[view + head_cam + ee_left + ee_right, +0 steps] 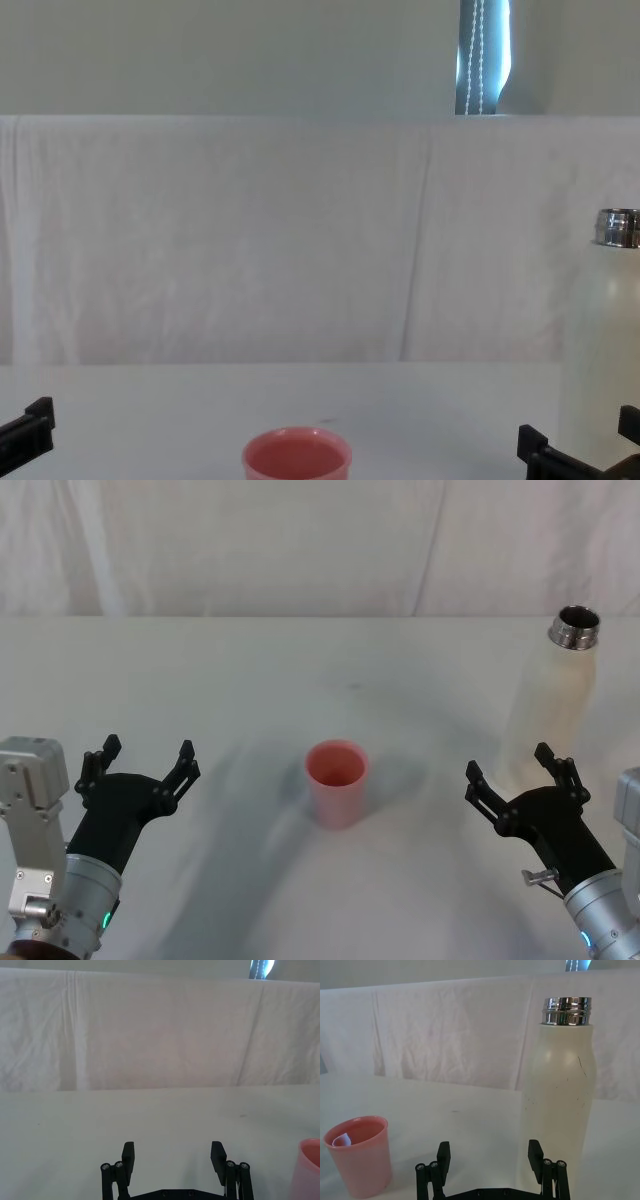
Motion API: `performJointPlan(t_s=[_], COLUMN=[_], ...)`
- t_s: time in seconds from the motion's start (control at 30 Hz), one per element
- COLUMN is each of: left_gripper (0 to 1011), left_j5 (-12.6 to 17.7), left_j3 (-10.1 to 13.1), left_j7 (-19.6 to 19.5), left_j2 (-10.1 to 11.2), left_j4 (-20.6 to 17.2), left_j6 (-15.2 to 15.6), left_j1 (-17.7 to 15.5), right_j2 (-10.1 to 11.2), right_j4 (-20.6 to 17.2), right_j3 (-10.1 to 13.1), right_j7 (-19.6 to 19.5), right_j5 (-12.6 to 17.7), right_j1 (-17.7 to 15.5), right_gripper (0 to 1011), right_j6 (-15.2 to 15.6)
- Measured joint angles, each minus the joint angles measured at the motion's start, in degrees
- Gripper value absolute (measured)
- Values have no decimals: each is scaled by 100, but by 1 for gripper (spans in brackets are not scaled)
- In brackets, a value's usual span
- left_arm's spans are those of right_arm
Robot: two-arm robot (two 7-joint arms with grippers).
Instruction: Grasp the thermos with one hand and pour water into the cup lid.
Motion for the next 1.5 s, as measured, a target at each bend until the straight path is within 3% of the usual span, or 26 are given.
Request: performJointPlan(t_s=[1.5], left_gripper=[1001], left_j5=[0], left_j3=[0], left_j7=[0], left_j2=[0], left_j4=[0], left_j6=[0], left_j1=[0], right_j2=[0], right_j4=[0], right_j3=[0], right_j7=[0], right_j5=[0], right_j1=[0], right_gripper=[1003], right_j6=[0])
